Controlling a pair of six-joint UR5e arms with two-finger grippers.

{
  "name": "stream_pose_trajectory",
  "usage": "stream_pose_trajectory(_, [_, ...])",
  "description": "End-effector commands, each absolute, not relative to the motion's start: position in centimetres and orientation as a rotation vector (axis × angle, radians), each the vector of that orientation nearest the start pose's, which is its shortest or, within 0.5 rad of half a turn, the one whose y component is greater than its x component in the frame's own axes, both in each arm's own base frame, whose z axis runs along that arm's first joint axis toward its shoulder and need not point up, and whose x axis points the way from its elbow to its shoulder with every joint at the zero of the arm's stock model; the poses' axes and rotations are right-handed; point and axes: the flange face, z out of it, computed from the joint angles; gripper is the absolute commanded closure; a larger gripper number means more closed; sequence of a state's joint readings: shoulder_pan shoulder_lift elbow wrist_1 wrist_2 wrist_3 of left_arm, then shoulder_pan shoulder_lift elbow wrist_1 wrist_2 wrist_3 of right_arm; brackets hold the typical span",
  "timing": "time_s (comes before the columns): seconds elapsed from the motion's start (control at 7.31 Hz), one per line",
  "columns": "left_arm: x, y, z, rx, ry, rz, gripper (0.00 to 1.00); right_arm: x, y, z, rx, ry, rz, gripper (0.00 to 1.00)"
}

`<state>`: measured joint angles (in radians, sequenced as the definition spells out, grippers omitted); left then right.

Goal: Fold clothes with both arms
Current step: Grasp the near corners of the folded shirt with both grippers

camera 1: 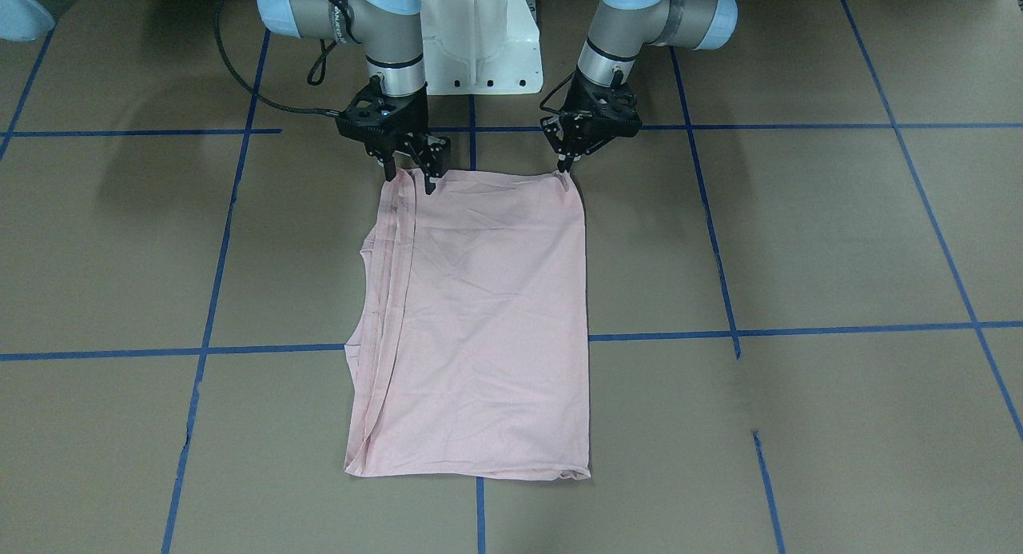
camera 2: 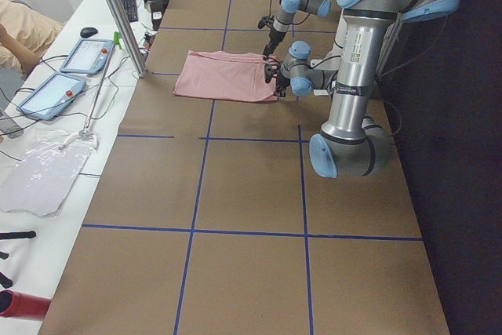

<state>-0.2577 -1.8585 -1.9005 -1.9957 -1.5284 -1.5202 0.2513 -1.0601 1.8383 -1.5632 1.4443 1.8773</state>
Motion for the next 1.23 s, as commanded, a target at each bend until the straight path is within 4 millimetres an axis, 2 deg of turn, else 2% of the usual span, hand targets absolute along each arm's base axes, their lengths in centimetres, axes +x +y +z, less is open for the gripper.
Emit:
stream_pose_trajectory(0.0, [52.3, -28.0, 30.7, 0.199, 1.027, -0.210, 1.00, -59.1, -29.3, 26.3, 0.098, -0.779, 0.575, 0.30])
stream_pose_trajectory(0.27, [52.2, -28.1, 30.6, 0.200, 1.028, -0.212, 1.00, -59.8, -29.3, 26.9, 0.107, -0.768, 0.588, 0.31])
stream_pose_trajectory(0.82, [52.2, -28.1, 30.6, 0.199, 1.028, -0.211, 1.00, -60.6, -27.7, 27.3, 0.113, -0.761, 0.566, 0.42])
stream_pose_trajectory(0.96, [52.2, -28.1, 30.7, 0.198, 1.027, -0.211, 1.00, -60.6, -27.6, 27.1, 0.108, -0.765, 0.574, 0.55])
stream_pose_trajectory(1.09, [52.2, -28.1, 30.7, 0.198, 1.025, -0.211, 1.00, -60.6, -27.6, 27.1, 0.102, -0.767, 0.590, 0.90])
